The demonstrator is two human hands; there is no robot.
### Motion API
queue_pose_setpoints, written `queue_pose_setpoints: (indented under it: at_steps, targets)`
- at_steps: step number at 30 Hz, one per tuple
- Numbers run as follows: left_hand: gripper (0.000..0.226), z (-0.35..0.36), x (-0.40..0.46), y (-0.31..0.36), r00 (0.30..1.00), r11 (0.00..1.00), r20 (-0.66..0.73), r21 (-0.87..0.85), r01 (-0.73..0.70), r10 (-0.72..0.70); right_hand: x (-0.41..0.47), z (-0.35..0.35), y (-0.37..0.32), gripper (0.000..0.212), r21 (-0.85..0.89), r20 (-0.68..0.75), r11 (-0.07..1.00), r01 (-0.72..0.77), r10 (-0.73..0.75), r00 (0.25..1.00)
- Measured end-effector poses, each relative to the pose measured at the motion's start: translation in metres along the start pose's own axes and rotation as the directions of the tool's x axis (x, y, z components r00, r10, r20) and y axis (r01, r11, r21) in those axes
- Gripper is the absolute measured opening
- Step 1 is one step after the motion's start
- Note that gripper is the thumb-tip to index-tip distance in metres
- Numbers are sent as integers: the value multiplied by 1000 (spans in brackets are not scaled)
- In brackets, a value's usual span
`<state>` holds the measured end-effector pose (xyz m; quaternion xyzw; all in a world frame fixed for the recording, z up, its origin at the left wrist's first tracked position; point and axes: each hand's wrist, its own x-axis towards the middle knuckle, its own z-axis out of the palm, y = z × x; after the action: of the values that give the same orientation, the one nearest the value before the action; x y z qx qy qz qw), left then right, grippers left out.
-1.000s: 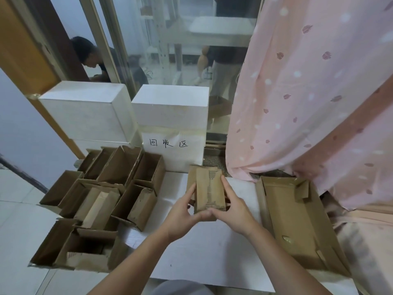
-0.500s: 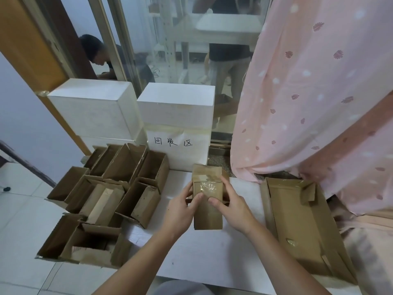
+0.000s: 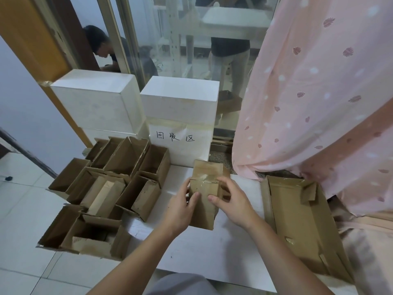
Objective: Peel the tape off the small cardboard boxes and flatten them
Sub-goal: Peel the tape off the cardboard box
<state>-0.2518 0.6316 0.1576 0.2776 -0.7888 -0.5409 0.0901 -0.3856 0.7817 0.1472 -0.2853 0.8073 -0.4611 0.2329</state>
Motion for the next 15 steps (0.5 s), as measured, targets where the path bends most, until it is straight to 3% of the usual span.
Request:
queue_pose_setpoints:
  at_steps: [5, 9, 15]
  targets:
    - [81, -1, -10, 16, 998, 973, 13, 223, -64, 63, 1, 3, 1, 57, -54, -18, 998, -23, 22, 1000]
    - [135, 5, -9, 15, 997, 898, 83, 438, -41, 5, -1, 6, -4, 38, -150, -43, 988, -43, 37, 998]
    - [118, 13, -11, 12, 999, 848, 15, 528, -41, 39, -1, 7, -18, 45, -277, 17, 960, 49, -46, 999]
